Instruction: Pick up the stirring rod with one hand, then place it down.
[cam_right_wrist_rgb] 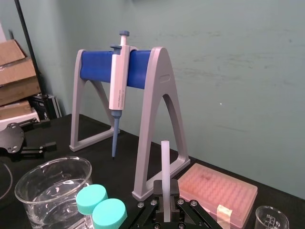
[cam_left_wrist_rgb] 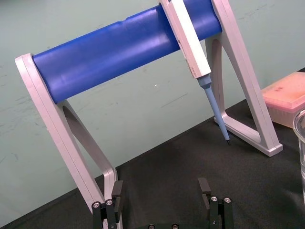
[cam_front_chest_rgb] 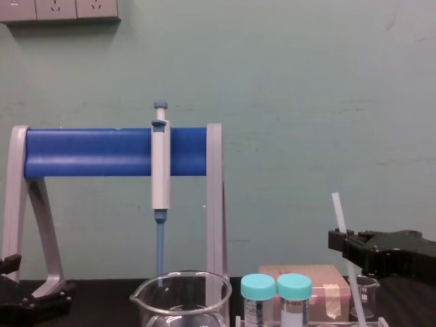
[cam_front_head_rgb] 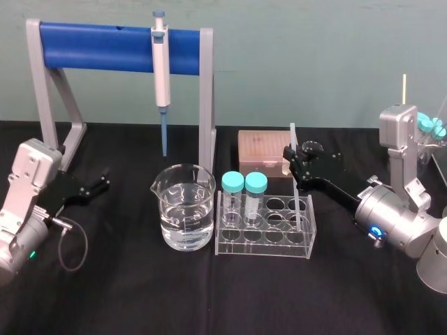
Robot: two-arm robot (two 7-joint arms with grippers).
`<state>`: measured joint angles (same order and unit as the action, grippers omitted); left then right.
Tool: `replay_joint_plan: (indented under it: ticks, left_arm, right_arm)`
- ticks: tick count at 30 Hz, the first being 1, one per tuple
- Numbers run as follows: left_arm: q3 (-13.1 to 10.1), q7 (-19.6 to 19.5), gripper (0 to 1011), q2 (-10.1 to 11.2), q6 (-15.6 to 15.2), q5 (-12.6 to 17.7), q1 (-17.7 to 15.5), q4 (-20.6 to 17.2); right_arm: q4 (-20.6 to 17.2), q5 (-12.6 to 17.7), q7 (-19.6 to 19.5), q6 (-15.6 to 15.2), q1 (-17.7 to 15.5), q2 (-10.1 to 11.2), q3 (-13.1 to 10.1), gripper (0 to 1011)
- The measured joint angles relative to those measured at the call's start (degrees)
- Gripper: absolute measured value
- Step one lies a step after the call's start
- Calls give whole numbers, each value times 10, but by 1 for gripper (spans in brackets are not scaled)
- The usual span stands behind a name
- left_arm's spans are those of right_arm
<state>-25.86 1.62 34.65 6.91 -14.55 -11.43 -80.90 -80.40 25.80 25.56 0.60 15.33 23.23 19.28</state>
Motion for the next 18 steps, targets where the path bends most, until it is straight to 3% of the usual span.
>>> replay_joint_plan:
  ticks: [18]
  left_arm:
    - [0,0,1000,0,0,0,0,0]
  right_arm:
    - [-3,-5,-3,-8,-6,2,-2,73]
